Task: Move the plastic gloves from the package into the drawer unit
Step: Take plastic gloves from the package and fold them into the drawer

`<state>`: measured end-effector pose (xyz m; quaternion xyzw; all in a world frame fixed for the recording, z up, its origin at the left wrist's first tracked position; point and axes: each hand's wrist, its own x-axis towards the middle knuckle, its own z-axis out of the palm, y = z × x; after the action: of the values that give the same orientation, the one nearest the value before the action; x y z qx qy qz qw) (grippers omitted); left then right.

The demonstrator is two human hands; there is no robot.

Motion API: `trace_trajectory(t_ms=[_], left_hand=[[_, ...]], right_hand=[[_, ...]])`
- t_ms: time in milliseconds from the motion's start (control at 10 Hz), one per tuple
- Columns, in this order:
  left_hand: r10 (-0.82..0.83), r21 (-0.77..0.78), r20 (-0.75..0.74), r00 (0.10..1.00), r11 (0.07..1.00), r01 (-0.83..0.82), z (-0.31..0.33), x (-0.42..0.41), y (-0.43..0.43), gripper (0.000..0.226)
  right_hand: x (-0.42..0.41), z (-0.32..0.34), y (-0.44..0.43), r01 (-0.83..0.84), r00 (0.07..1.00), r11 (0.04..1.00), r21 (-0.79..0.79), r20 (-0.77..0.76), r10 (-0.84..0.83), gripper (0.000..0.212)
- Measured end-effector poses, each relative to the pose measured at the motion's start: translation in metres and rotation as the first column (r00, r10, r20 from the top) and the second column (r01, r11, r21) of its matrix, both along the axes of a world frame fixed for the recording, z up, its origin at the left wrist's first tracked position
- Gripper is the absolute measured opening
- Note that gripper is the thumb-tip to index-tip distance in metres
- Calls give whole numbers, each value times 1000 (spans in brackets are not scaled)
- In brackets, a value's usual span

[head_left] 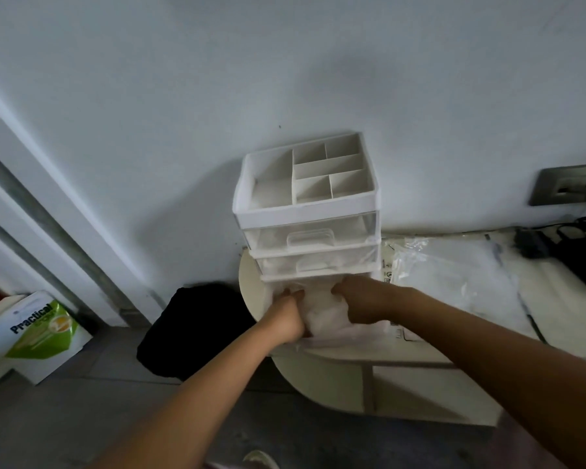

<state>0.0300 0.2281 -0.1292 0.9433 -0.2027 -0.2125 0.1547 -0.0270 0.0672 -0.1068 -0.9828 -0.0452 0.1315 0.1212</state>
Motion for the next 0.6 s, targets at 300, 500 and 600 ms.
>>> trace_trajectory(t_ms=[300,500,600], left_hand=[[-66,-115,267,961,988,99,30,-16,-8,17],[-125,-312,370,921,917,249,42,-51,-59,42],[-169,-353,343,924,889,293,35,-65,-86,34]], right_hand=[[-51,27,-131,297,941,953,51,156,-302,37],[-87,-9,-192,566,817,816,-117,-51,-574,58],[-97,-14,-195,590,807,808,-12,-28,-590,61]])
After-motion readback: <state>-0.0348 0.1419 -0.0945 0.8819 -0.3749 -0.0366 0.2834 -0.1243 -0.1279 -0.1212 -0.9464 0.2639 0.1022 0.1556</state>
